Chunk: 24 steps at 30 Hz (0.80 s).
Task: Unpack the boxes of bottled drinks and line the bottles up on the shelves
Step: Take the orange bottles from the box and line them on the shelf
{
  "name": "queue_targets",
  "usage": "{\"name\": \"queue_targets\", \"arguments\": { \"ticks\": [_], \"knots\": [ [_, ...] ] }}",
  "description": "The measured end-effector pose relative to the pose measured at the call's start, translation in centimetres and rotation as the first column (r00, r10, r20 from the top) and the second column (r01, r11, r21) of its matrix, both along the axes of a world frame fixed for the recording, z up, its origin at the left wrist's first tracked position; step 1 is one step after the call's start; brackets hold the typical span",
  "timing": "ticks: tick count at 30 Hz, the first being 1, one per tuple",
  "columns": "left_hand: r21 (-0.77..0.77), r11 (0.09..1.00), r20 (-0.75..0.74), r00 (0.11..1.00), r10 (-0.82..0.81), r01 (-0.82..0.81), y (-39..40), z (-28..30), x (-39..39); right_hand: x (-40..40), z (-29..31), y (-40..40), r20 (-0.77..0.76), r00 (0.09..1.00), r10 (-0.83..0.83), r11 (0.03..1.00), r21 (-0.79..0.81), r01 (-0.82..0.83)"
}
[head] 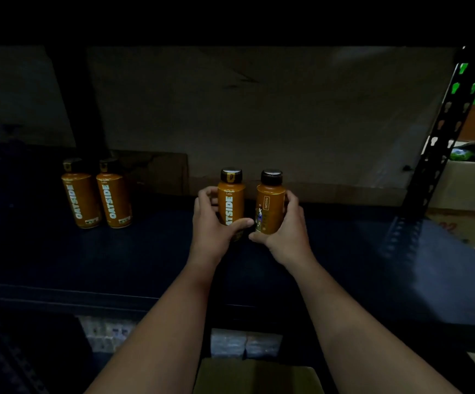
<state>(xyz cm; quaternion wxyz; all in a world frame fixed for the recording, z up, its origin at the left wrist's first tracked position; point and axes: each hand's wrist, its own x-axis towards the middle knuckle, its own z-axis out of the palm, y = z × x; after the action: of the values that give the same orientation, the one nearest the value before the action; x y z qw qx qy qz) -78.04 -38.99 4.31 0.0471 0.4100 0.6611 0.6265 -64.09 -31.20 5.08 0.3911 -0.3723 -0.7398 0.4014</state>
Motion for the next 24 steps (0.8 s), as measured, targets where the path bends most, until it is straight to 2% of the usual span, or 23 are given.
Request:
{"name": "queue_targets", "arguments": {
  "ticks": [5, 8, 16, 21, 24],
  "knots": [
    [0.006, 1.000, -0.023, 1.000, 0.001, -0.001, 0.18, -0.29, -0.14, 0.10, -0.41, 0.47, -0.080, 0.992, 0.103, 0.987, -0.115, -0.111],
    [0.002, 1.000, -0.040, 0.999, -0.004, 0.004, 0.18, -0.40, -0.25, 0.09, -0.73, 0.64, -0.083, 0.991, 0.103, 0.988, -0.103, -0.111],
    [0.007, 1.000, -0.056, 0.998, -0.006, 0.007, 0.15, -0.64, -0.34, -0.34, -0.36, 0.59, 0.009, 0.999, -0.034, 0.999, -0.018, 0.034],
    [0.003, 1.000, -0.053, 0.999, -0.005, 0.006, 0.18, -0.58, -0.27, -0.33, -0.59, 0.71, 0.010, 1.000, 0.004, 1.000, -0.012, -0.004],
    [-0.006, 1.000, -0.049, 0.999, 0.000, -0.001, 0.12, -0.49, -0.23, -0.29, -0.77, 0.69, -0.041, 0.999, 0.016, 1.000, -0.024, -0.017]
  ]
}}
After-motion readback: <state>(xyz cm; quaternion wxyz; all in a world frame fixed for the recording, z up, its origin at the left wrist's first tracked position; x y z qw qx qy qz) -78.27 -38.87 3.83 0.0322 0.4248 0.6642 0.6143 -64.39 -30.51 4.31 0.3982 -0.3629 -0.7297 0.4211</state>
